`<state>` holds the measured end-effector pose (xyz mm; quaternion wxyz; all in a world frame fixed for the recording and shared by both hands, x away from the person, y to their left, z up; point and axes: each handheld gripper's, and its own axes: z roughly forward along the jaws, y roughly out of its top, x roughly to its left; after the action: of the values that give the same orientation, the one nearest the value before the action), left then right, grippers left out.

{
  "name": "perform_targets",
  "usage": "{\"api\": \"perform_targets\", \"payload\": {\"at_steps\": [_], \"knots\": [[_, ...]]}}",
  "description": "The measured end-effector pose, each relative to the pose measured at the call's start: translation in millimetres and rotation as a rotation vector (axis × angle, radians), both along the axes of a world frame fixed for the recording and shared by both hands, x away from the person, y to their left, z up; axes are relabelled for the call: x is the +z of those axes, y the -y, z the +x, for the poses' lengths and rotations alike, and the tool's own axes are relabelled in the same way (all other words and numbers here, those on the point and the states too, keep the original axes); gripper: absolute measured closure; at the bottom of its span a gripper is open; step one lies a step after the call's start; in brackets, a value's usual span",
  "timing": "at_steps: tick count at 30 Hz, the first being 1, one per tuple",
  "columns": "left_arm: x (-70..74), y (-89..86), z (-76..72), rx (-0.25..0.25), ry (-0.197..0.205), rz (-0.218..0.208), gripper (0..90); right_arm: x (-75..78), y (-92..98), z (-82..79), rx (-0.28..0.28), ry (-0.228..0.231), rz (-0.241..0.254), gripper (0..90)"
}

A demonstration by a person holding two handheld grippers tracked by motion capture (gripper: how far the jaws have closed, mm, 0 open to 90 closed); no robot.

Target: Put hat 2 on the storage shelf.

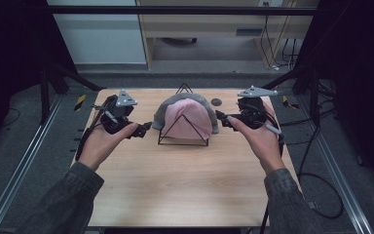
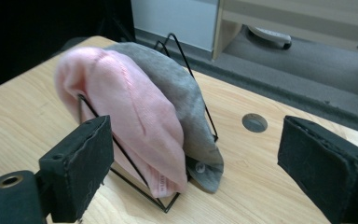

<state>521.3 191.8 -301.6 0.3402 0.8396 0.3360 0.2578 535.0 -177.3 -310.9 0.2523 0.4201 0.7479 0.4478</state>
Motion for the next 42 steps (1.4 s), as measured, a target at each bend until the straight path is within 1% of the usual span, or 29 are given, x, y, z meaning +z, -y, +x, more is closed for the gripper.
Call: {"api": "perform_targets", "payload": {"at_steps": [1, 2, 3, 4, 8, 10, 12, 13, 15, 16, 17, 18, 20, 22, 25, 26, 28, 29, 30, 31, 34, 36, 39, 42], "knots": [[0.9, -0.1, -2.0, -0.002, -0.002, 0.006, 7.6, 1.5, 0.0, -1.3, 0.003, 0.004, 0.000, 9.7], [3.0, 0.0, -7.0, -0.017, 0.007, 0.014, 7.3, 2.9, -0.1, -2.5, 0.006, 0.010, 0.000, 9.2], [3.0, 0.0, -7.0, -0.017, 0.007, 0.014, 6.8, 2.9, -0.1, -2.5, 0.006, 0.010, 0.000, 9.2], [3.6, 0.1, -9.7, -0.020, 0.011, 0.014, 6.8, 5.6, -1.1, -5.8, 0.018, 0.026, 0.000, 8.7], [2.4, 0.4, -19.1, -0.050, 0.011, 0.041, 4.9, 7.8, -4.2, -15.3, 0.040, 0.044, -0.013, 8.2], [0.3, -0.2, -23.3, -0.053, 0.015, 0.041, 4.8, 8.0, -5.5, -21.3, 0.055, 0.054, -0.024, 7.8], [-4.2, -0.9, -28.0, -0.056, 0.014, 0.017, 4.7, 6.4, -6.6, -28.5, 0.079, 0.057, -0.033, 7.1], [-7.2, -1.5, -30.5, -0.066, 0.024, 0.014, 4.7, 3.7, -7.0, -31.9, 0.094, 0.055, -0.042, 6.6], [-16.3, -2.0, -35.9, -0.079, 0.021, 0.013, 4.1, -3.9, -7.2, -37.5, 0.109, 0.053, -0.052, 7.0], [-20.7, -2.4, -38.4, -0.079, 0.015, 0.021, 4.0, -8.3, -7.2, -39.7, 0.116, 0.049, -0.057, 7.1], [-26.1, -2.2, -41.7, -0.086, 0.000, 0.012, 4.0, -12.7, -7.5, -42.0, 0.125, 0.044, -0.061, 7.2], [-30.7, -2.5, -44.1, -0.094, 0.001, 0.023, 4.0, -17.0, -7.9, -44.3, 0.133, 0.042, -0.061, 7.7], [-41.1, -3.0, -48.4, -0.104, 0.002, 0.026, 4.0, -25.5, -8.6, -47.8, 0.141, 0.035, -0.072, 9.0], [-52.0, -3.6, -51.4, -0.112, -0.005, 0.040, 4.3, -33.8, -9.2, -50.1, 0.147, 0.025, -0.074, 11.0], [-70.6, -4.0, -54.0, -0.120, -0.031, 0.043, 4.6, -48.2, -10.3, -51.6, 0.156, 0.007, -0.077, 14.6], [-76.2, -4.5, -54.1, -0.124, -0.036, 0.058, 4.6, -53.8, -11.0, -51.6, 0.165, 0.000, -0.079, 14.9], [-88.1, -4.3, -53.7, -0.119, -0.049, 0.063, 4.9, -65.1, -13.7, -51.8, 0.177, -0.019, -0.086, 15.4], [-93.0, -5.0, -52.9, -0.124, -0.061, 0.072, 4.9, -70.6, -14.9, -51.6, 0.184, -0.025, -0.094, 15.4], [-98.0, -5.1, -52.6, -0.120, -0.068, 0.073, 5.1, -75.7, -16.3, -51.8, 0.189, -0.036, -0.099, 15.4], [-102.0, -5.9, -52.1, -0.123, -0.076, 0.086, 5.4, -80.6, -17.7, -52.0, 0.191, -0.042, -0.101, 15.7], [-113.6, -7.1, -52.3, -0.110, -0.087, 0.086, 5.6, -94.6, -21.3, -53.1, 0.201, -0.060, -0.120, 16.5], [-120.7, -9.1, -51.8, -0.113, -0.101, 0.088, 5.6, -104.6, -23.6, -53.1, 0.204, -0.082, -0.133, 16.8], [-132.8, -11.6, -52.0, -0.108, -0.131, 0.084, 5.6, -119.1, -28.0, -53.2, 0.213, -0.137, -0.148, 18.5], [-145.2, -14.2, -52.8, -0.113, -0.163, 0.085, 5.6, -132.1, -32.9, -54.2, 0.231, -0.178, -0.161, 19.0]]}}
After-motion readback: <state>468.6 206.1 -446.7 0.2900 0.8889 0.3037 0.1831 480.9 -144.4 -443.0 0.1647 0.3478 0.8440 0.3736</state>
